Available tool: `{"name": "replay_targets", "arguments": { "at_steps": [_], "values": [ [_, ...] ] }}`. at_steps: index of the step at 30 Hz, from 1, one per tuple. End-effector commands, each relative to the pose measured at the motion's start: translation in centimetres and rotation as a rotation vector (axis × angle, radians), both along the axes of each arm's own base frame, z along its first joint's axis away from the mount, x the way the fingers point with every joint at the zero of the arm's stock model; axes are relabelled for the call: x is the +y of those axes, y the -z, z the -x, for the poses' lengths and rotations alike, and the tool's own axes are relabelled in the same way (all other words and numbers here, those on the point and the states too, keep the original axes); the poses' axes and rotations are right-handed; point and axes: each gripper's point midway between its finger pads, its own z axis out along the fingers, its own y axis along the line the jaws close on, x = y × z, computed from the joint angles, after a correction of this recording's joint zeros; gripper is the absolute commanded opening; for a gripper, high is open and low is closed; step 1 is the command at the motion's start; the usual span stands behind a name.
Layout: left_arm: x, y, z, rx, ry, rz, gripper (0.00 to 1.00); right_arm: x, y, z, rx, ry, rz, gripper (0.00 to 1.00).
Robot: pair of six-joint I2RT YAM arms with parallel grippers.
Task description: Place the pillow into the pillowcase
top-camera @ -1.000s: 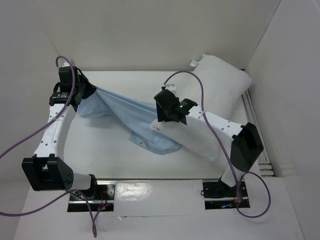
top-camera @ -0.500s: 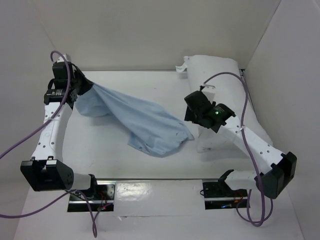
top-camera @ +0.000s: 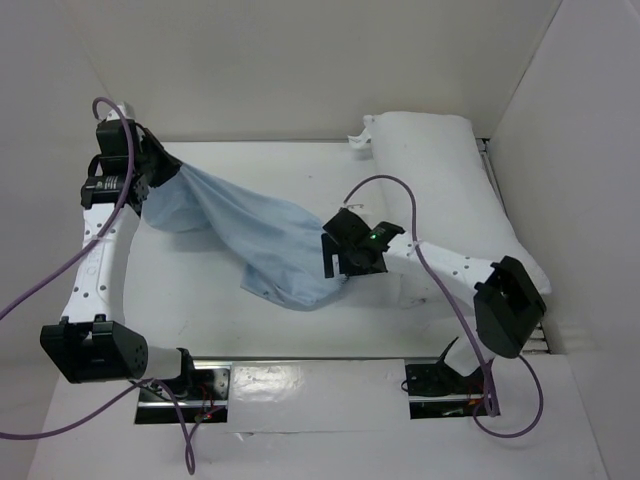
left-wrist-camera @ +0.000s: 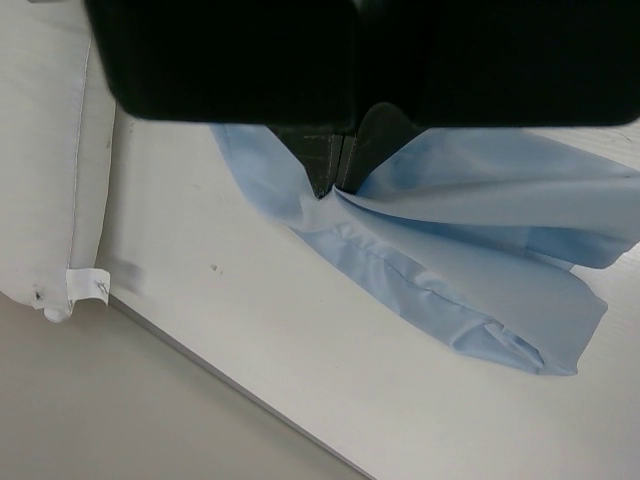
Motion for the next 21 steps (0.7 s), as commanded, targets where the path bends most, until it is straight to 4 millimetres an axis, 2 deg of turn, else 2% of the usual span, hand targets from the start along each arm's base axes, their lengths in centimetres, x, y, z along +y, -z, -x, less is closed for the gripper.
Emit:
{"name": "replay_targets", "arguments": {
  "at_steps": [1, 3, 6, 11, 12, 14, 16, 17, 18, 20, 21],
  "values": [
    [-0.1, -2.9, 0.2, -0.075, 0.025, -0.027, 0.0, 5.1, 1.4, 0.9, 0.038, -0.123, -0.142, 0.97],
    [-0.1, -2.9, 0.2, -0.075, 0.025, -0.027, 0.0, 6.3, 2.4, 1.4, 0.064, -0.109, -0.187, 0.97],
    [0.1, -3.2, 0.4, -0.083, 0.019, -0.04, 0.0, 6.6, 4.3, 2.4, 0.121, -0.076, -0.199, 0.97],
    [0.5, -3.0, 0.6, -0.07, 0.004, -0.058, 0.0, 6.2, 5.8, 2.7, 0.141, -0.028, -0.19, 0.92],
    [0.5, -2.6, 0.6, -0.061, 0.005, -0.057, 0.0, 6.7, 5.5, 2.2, 0.121, -0.032, -0.212, 0.91],
    [0.5, -2.6, 0.6, -0.061, 0.005, -0.057, 0.0, 6.6, 6.4, 2.4, 0.137, -0.032, -0.202, 0.68],
    [0.5, -2.5, 0.6, -0.06, 0.008, -0.065, 0.0, 7.0, 4.8, 1.4, 0.082, -0.014, -0.201, 0.3],
    [0.5, -2.7, 0.7, -0.057, 0.009, -0.065, 0.0, 7.0, 3.7, 0.7, 0.043, -0.013, -0.195, 0.0],
    [0.6, -3.4, 0.7, -0.073, 0.012, -0.075, 0.0, 7.5, 0.6, -1.0, -0.044, -0.006, -0.218, 0.0],
    [0.7, -4.1, 0.2, -0.072, 0.023, -0.078, 0.0, 7.2, -3.0, -2.7, -0.129, -0.039, -0.198, 0.0],
    [0.5, -4.4, 0.0, -0.075, 0.043, -0.082, 0.0, 7.6, -7.6, -4.7, -0.226, -0.033, -0.238, 0.0]
  ]
}}
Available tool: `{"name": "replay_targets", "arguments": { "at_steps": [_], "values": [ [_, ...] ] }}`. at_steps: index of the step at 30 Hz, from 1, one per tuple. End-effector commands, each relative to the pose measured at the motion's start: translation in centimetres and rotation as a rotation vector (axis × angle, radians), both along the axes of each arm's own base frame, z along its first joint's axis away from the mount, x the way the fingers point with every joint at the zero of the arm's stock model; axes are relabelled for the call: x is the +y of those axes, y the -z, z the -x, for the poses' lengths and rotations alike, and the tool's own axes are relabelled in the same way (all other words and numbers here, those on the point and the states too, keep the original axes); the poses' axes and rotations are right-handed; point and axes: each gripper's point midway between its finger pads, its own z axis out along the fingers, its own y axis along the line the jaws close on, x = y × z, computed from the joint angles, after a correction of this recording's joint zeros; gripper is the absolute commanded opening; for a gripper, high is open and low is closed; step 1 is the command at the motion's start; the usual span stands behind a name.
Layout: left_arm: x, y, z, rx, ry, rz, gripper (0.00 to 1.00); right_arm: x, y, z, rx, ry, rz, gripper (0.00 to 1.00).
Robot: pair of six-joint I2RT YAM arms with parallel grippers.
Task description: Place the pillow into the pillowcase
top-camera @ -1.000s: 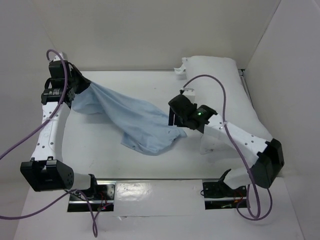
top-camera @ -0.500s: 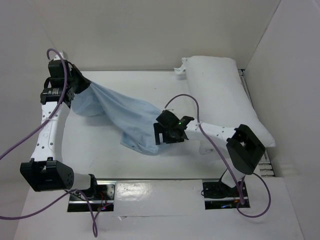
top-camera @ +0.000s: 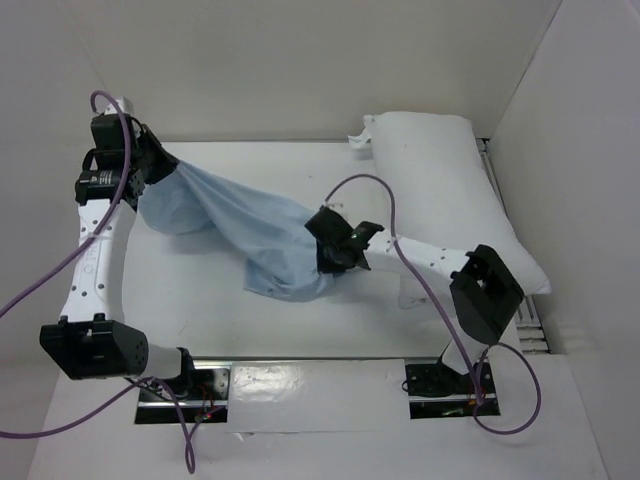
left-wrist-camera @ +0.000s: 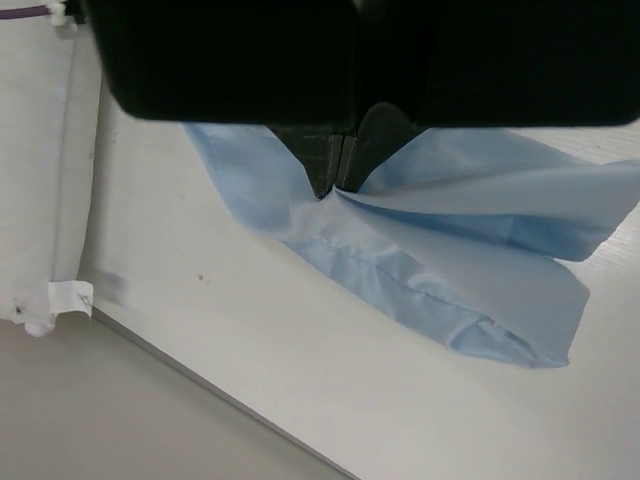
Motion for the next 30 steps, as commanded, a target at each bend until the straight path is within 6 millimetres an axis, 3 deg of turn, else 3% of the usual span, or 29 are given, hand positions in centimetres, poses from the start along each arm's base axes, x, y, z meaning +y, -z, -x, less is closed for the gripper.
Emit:
{"name": "replay_targets", "arguments": {
  "at_steps": [1, 2, 3, 4, 5, 7, 10, 13, 16, 19, 24, 27, 29, 30],
  "values": [
    [0.1, -4.7, -0.9, -0.106, 0.05, -0.025, 0.0, 0.7, -13.5, -6.9, -0.327, 0.04, -0.116, 0.0],
    [0.0, -4.1, -1.7, -0.081, 0.072, -0.02, 0.0, 0.1, -16.0, -8.0, -0.39, 0.025, -0.105, 0.0],
    [0.3, -5.8, -1.9, -0.105, 0.072, -0.018, 0.0, -0.1, -21.6, -9.4, -0.497, 0.042, -0.171, 0.0],
    [0.4, -6.3, -2.1, -0.112, 0.079, -0.012, 0.0, -1.1, -24.3, -10.3, -0.554, 0.056, -0.185, 0.0],
    [0.5, -7.0, -2.3, -0.127, 0.079, -0.015, 0.0, -2.0, -26.8, -10.7, -0.618, 0.05, -0.181, 0.0],
    [1.2, -9.5, -2.0, -0.179, 0.067, -0.023, 0.0, -3.6, -34.0, -10.6, -0.77, 0.057, -0.246, 0.0],
    [2.0, -12.2, -1.6, -0.242, 0.054, -0.023, 0.0, -5.3, -41.2, -8.8, -0.919, 0.065, -0.332, 0.0],
    [2.6, -14.1, -0.8, -0.288, 0.037, -0.015, 0.0, -7.1, -44.8, -6.6, -1.004, 0.056, -0.378, 0.0],
    [2.9, -16.4, 0.9, -0.357, 0.021, -0.023, 0.0, -8.3, -47.0, -4.9, -1.053, 0.06, -0.425, 0.0],
    [2.7, -18.6, 2.8, -0.426, 0.01, -0.036, 0.0, -8.7, -47.5, -4.4, -1.065, 0.062, -0.435, 0.0],
    [2.7, -20.3, 4.1, -0.469, 0.006, -0.061, 0.0, -8.8, -48.3, -3.8, -1.083, 0.042, -0.448, 0.0],
    [3.5, -19.0, 2.7, -0.431, -0.007, -0.064, 0.0, -8.4, -47.1, -5.5, -1.069, 0.069, -0.399, 0.0],
    [4.1, -17.3, 1.3, -0.387, -0.015, -0.063, 0.0, -8.0, -45.2, -7.3, -1.051, 0.084, -0.333, 0.0],
    [4.6, -15.6, -0.4, -0.349, -0.012, -0.062, 0.0, -7.2, -42.8, -9.2, -1.01, 0.09, -0.286, 0.0]
  ]
}}
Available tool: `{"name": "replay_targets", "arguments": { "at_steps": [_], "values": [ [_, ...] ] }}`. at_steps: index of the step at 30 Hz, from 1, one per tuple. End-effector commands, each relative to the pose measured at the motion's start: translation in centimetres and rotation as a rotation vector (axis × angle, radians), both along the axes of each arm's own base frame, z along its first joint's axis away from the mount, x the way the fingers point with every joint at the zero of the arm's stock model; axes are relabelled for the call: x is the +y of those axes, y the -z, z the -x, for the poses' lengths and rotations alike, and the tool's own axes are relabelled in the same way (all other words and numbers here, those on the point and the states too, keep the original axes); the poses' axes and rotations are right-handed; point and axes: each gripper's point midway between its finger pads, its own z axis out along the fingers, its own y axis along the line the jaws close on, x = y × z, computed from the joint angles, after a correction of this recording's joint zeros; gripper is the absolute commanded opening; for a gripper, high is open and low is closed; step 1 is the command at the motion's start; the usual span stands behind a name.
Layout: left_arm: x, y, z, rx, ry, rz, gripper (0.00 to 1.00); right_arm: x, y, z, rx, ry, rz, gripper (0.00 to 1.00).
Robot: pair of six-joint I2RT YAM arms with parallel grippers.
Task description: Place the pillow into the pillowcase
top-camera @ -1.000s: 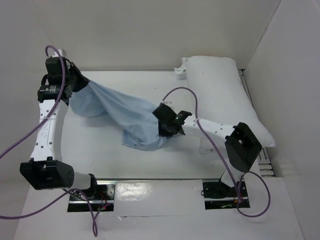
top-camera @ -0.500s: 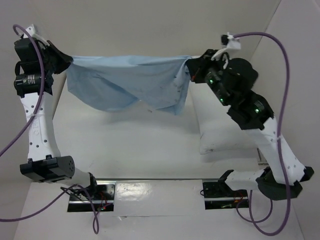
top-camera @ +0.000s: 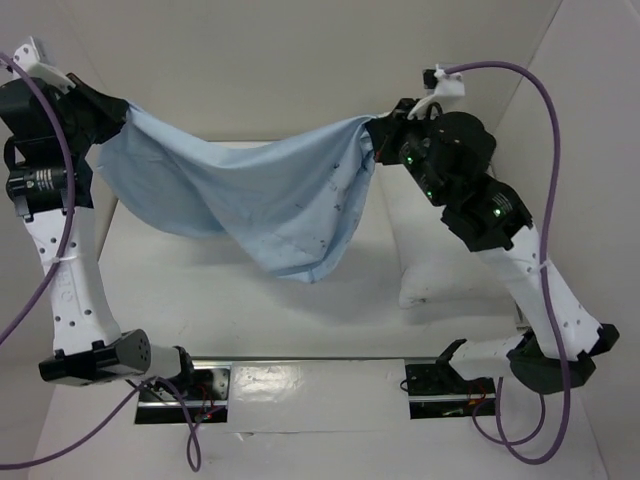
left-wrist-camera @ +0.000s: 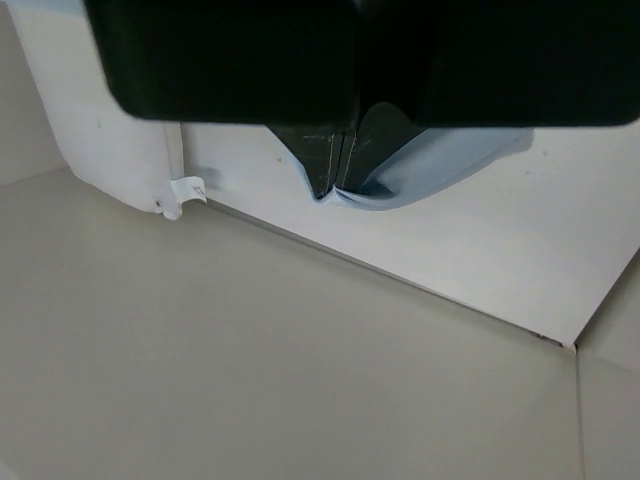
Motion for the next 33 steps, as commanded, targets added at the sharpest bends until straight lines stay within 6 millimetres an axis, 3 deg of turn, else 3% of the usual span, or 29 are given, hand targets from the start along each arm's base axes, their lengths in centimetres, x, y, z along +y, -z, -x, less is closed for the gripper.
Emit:
{"name": "replay_targets", "arguments": {
  "at_steps": [1, 2, 3, 5, 6, 7, 8, 9, 10, 12, 13, 16, 17, 19, 20, 23, 28, 30, 33],
  "values": [
    [1.8, 3.2, -4.3, 0.06, -0.016, -0.003, 0.0, 1.0, 2.8, -4.1, 0.021, 0.072, 0.069, 0.0],
    [2.1, 4.3, -5.2, 0.086, -0.016, 0.005, 0.0, 1.4, 4.4, -5.3, 0.044, 0.074, 0.099, 0.0],
    [2.5, 6.2, -6.4, 0.124, -0.014, 0.006, 0.0, 2.5, 8.0, -7.4, 0.104, 0.076, 0.147, 0.0],
    [3.3, 10.3, -9.2, 0.212, -0.012, 0.032, 0.0, 3.5, 10.5, -9.8, 0.126, 0.087, 0.181, 0.0],
    [3.6, 11.4, -10.1, 0.227, -0.012, 0.036, 0.0, 3.9, 12.4, -11.0, 0.145, 0.1, 0.217, 0.0],
    [3.4, 12.9, -11.1, 0.251, -0.003, 0.042, 0.0, 4.2, 15.5, -13.8, 0.188, 0.117, 0.261, 0.0],
    [3.8, 15.0, -12.5, 0.285, -0.002, 0.051, 0.0, 4.2, 16.9, -15.3, 0.221, 0.104, 0.275, 0.0],
    [3.8, 15.4, -13.2, 0.291, 0.01, 0.056, 0.0, 4.2, 18.1, -16.7, 0.26, 0.089, 0.259, 0.0],
    [3.1, 15.9, -13.9, 0.298, 0.048, 0.056, 0.0, 3.8, 20.6, -19.3, 0.338, 0.04, 0.246, 0.18],
    [2.9, 17.8, -15.2, 0.344, 0.087, 0.064, 0.0, 3.9, 22.5, -20.6, 0.429, -0.021, 0.206, 0.69],
    [2.1, 18.3, -15.5, 0.359, 0.112, 0.07, 0.0, 4.6, 24.0, -21.1, 0.47, -0.062, 0.208, 0.85],
    [1.6, 21.3, -16.2, 0.427, 0.152, 0.065, 0.0, 6.6, 27.5, -19.2, 0.543, -0.113, 0.267, 0.85],
    [1.2, 21.3, -16.3, 0.429, 0.152, 0.059, 0.0, 8.2, 29.3, -17.3, 0.56, -0.144, 0.294, 0.83],
    [1.4, 23.6, -16.2, 0.479, 0.14, 0.07, 0.0, 9.9, 31.9, -15.3, 0.596, -0.195, 0.322, 0.82],
    [0.9, 24.0, -16.1, 0.488, 0.15, 0.071, 0.0, 11.4, 34.2, -12.9, 0.64, -0.241, 0.347, 0.82],
    [1.0, 25.7, -15.7, 0.528, 0.141, 0.079, 0.0, 13.3, 37.5, -10.5, 0.685, -0.288, 0.359, 0.82],
    [0.9, 25.0, -14.7, 0.512, 0.132, 0.07, 0.0, 18.3, 38.4, -8.5, 0.644, -0.373, 0.421, 0.78],
    [1.1, 25.4, -14.6, 0.522, 0.12, 0.068, 0.0, 19.0, 40.2, -7.8, 0.669, -0.376, 0.456, 0.75],
    [1.3, 24.9, -14.5, 0.514, 0.113, 0.053, 0.0, 17.9, 42.6, -6.5, 0.743, -0.381, 0.499, 0.71]
  ]
}}
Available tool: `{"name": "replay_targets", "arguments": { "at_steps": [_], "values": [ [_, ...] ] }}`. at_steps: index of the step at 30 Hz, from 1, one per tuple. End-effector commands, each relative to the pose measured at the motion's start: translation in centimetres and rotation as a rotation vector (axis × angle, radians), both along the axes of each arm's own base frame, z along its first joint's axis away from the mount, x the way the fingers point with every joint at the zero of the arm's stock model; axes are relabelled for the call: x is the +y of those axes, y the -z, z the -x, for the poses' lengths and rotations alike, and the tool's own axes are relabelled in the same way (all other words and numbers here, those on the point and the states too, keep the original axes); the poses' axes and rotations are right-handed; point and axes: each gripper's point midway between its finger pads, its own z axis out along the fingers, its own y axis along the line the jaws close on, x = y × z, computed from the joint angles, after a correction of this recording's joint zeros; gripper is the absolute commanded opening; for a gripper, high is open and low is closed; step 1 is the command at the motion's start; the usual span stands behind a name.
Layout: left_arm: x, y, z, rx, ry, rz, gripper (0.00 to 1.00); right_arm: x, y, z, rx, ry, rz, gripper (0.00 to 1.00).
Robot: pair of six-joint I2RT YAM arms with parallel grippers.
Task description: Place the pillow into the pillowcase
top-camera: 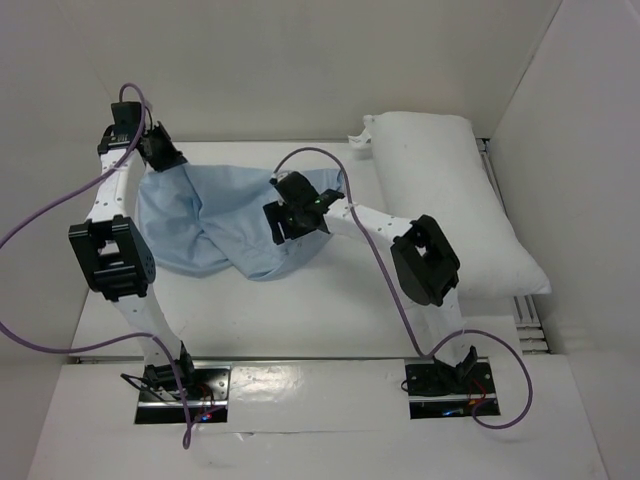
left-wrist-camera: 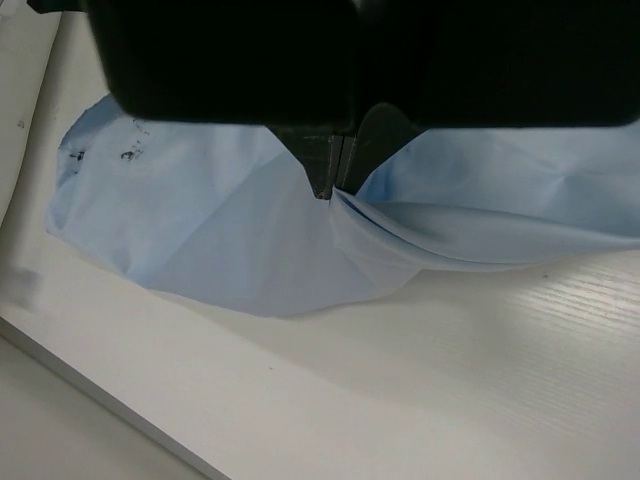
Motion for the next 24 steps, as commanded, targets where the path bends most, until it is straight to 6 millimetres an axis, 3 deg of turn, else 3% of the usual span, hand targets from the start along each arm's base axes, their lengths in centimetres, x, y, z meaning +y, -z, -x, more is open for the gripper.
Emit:
{"name": "replay_targets", "arguments": {
  "at_steps": [1, 2, 3, 4, 7, 9, 16, 22, 24],
  "values": [
    [0.5, -4.4, 0.4, -0.106, 0.0, -0.06, 0.0, -1.3, 1.3, -0.4, 0.013, 0.037, 0.034, 0.71],
    [0.5, -4.3, 0.6, -0.097, 0.007, -0.066, 0.0, -2.1, 1.6, 0.2, 0.022, 0.051, 0.046, 0.71],
    [0.5, -4.3, 0.6, -0.097, 0.007, -0.066, 0.0, -3.9, 3.5, 1.8, 0.059, 0.057, 0.096, 0.71],
    [0.7, -4.7, 0.8, -0.106, -0.002, -0.075, 0.0, -4.4, 2.1, 2.3, 0.046, 0.065, 0.073, 0.71],
    [0.6, -4.8, 1.0, -0.106, -0.002, -0.075, 0.0, -6.1, 3.0, 4.9, 0.111, 0.058, 0.063, 0.77],
    [0.6, -5.3, 1.1, -0.115, -0.002, -0.077, 0.0, -6.8, 3.5, 5.2, 0.136, 0.064, 0.076, 0.79],
    [0.0, -4.9, 1.7, -0.103, 0.008, -0.074, 0.0, -3.2, -0.6, 4.3, 0.002, 0.066, 0.035, 0.81],
    [-0.2, -4.9, 1.7, -0.105, 0.015, -0.068, 0.0, -0.3, 1.6, 3.0, 0.044, 0.028, 0.016, 0.82],
    [-0.2, -5.4, 1.8, -0.114, 0.014, -0.07, 0.0, 0.2, 2.4, 2.8, 0.057, 0.02, 0.016, 0.76]
  ]
}}
